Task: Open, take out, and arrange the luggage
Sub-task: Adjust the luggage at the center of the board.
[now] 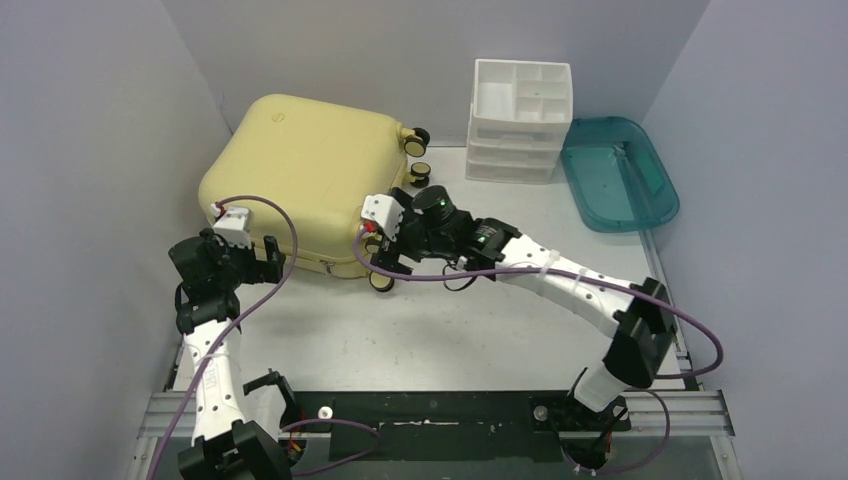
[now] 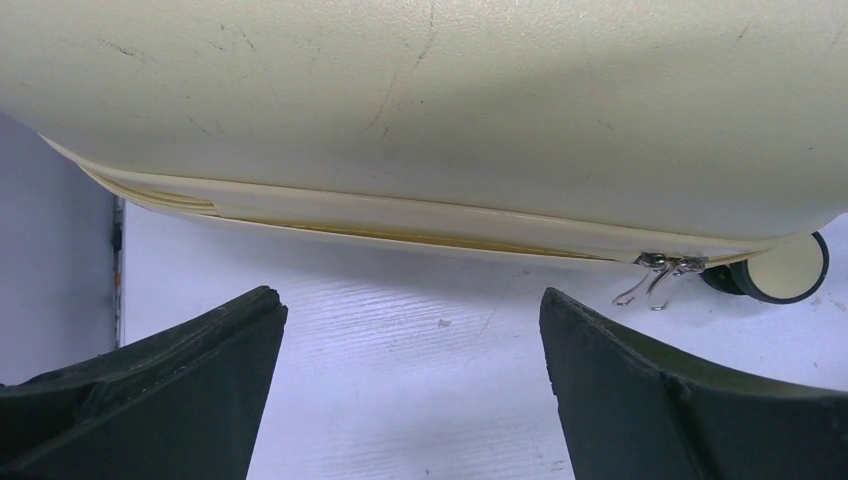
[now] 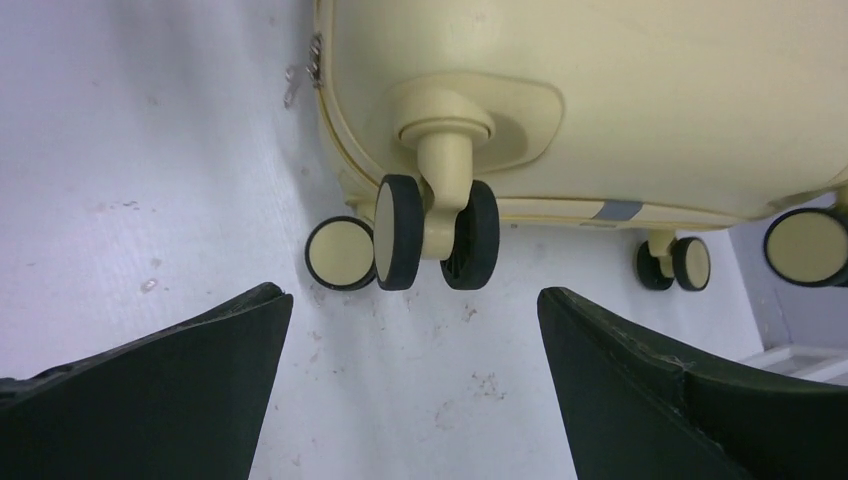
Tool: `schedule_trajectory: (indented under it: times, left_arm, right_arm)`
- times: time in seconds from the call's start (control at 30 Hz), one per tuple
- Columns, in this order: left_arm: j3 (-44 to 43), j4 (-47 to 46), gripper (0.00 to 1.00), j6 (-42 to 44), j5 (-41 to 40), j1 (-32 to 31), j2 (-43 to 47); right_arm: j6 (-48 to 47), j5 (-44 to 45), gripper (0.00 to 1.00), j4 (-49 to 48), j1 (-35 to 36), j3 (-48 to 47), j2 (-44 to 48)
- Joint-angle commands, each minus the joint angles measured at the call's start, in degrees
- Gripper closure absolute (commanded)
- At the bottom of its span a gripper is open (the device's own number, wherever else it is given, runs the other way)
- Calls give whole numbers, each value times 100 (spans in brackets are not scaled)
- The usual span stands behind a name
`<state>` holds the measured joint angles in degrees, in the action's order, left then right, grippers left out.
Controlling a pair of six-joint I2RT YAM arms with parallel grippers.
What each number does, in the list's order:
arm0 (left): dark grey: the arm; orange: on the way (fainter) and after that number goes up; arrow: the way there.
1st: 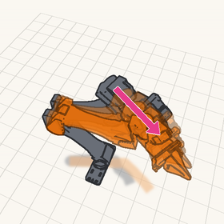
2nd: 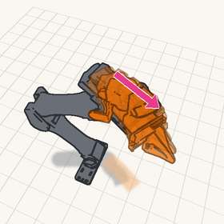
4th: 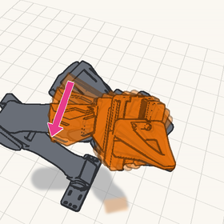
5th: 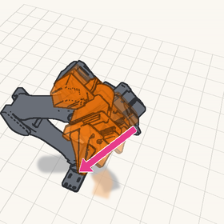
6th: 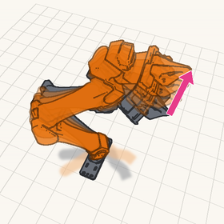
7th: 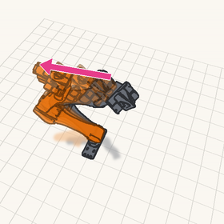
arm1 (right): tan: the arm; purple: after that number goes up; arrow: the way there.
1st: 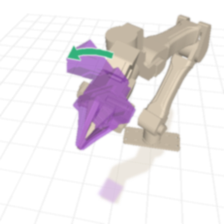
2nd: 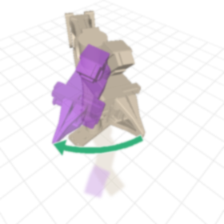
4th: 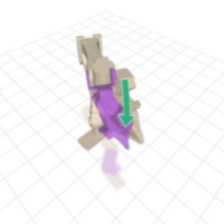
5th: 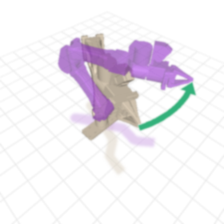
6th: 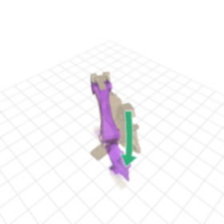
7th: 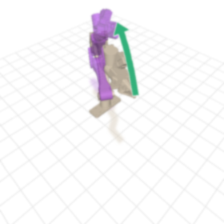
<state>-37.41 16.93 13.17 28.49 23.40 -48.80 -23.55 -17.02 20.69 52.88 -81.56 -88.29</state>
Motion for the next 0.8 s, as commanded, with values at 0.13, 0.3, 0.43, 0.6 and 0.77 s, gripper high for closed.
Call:
schedule_trajectory:
  times: [0.13,0.3,0.43,0.6,0.77]
  left_arm:
    - [94,-164,3,89,109,8,93]
    - [83,-159,3,84,100,15,87]
    - [125,-189,3,98,69,16,99]
    - [120,-154,3,113,54,23,128]
    - [176,-137,3,177,130,123,167]
  right_arm:
    - [202,2369,0,-714,104,-293,-1096]
    - [645,3022,0,-937,-553,-376,-1125]
    - [1113,2441,0,-907,-1339,-545,-1006]
    - [900,1844,1,-689,-1431,-516,-885]
    - [78,237,0,-71,-1302,-303,-452]
